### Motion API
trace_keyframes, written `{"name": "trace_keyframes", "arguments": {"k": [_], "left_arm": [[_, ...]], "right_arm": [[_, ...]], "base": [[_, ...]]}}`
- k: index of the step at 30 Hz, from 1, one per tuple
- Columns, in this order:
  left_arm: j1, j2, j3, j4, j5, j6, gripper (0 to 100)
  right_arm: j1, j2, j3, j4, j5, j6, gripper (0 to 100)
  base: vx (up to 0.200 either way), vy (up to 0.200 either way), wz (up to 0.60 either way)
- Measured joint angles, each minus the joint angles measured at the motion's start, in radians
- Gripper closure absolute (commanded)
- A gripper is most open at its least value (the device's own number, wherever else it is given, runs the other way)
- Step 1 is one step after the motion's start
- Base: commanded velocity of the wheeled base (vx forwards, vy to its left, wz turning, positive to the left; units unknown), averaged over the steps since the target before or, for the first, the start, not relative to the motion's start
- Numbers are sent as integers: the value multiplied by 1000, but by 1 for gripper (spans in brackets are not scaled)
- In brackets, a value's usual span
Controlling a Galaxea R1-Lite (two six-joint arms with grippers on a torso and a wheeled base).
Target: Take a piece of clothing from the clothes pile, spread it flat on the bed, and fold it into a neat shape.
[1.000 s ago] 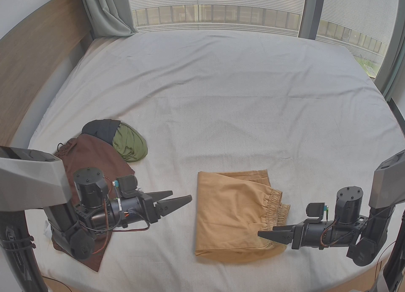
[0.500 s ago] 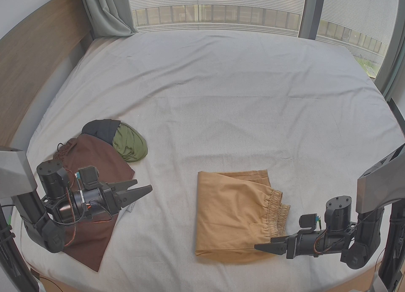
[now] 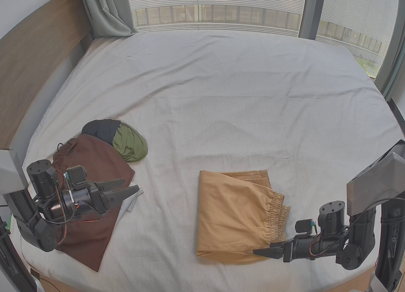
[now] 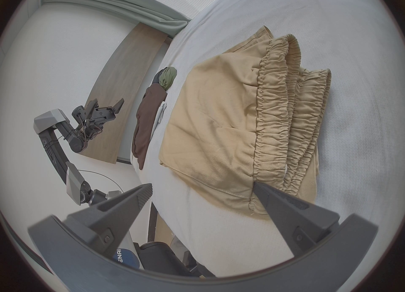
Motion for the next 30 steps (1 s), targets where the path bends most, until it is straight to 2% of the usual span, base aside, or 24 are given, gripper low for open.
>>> {"name": "trace_keyframes", "arguments": {"k": [11,18,30], "left_arm": [[15,-3,1,0,-14,29,0],[13,-3,4,0,-16,39,0],[14,-2,2,1,-17,39,0]], "right_arm": [[-38,-76,-38,-3,-2,8,0],[-90,-146,-122,-3,-6,79,0],[-112,-67,-197,-4,-89,106,0]], "base": [[0,0,0],[0,0,0],[0,0,0]]}}
